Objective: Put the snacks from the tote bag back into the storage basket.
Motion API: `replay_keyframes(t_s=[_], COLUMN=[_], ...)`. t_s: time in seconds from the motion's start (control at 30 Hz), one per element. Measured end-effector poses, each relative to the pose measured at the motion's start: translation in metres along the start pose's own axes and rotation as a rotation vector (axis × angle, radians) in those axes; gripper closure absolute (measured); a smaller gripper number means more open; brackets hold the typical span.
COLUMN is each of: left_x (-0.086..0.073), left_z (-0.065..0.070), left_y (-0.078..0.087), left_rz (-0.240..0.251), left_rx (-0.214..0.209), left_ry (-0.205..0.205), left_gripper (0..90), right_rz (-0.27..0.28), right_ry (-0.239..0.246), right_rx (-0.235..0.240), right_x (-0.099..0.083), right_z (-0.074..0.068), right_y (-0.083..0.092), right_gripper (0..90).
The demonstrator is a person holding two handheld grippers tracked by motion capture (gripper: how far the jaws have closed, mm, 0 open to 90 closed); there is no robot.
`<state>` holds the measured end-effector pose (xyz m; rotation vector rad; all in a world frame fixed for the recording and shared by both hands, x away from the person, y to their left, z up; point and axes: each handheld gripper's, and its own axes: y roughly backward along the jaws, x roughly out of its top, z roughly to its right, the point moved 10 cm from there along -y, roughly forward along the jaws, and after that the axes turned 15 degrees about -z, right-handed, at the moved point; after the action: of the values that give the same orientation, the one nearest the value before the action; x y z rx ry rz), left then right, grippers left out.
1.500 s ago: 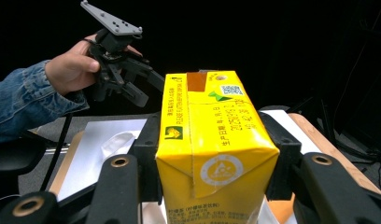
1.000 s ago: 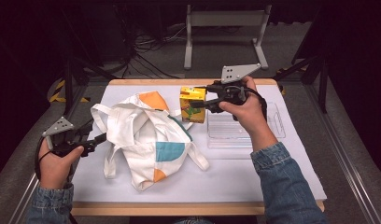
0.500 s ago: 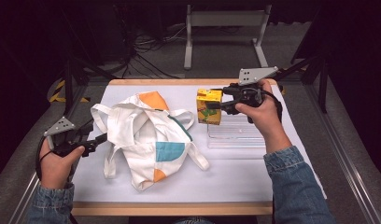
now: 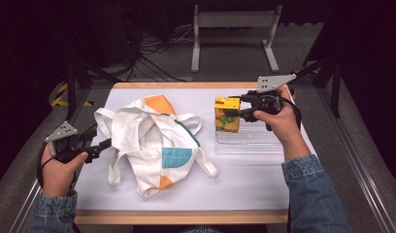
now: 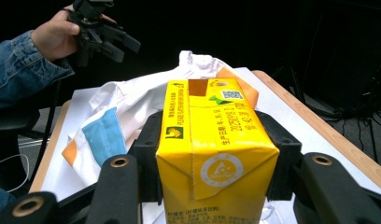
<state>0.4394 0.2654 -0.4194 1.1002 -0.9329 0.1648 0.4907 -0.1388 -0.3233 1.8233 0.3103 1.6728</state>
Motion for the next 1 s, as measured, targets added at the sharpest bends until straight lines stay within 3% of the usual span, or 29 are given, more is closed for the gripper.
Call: replay_keyframes(t_s=[0.43, 1.0], left_x=[-0.005, -0.018], left_z=[-0.001, -0.004], left_y=[0.003, 0.015], left_rz=[-0.007, -0.004], left_rx=[0.01, 0.038], left_ry=[0.002, 0.031], left_gripper=[27.0, 26.9], right_rz=[-0.033, -0.057], right_ry=[-0.018, -0.014], right_rx=[-0.018, 0.014], right_x=[-0.025, -0.05], right_z=[0.011, 0.013], right_y=[0.0, -0.016], right_gripper=[51.2, 51.2])
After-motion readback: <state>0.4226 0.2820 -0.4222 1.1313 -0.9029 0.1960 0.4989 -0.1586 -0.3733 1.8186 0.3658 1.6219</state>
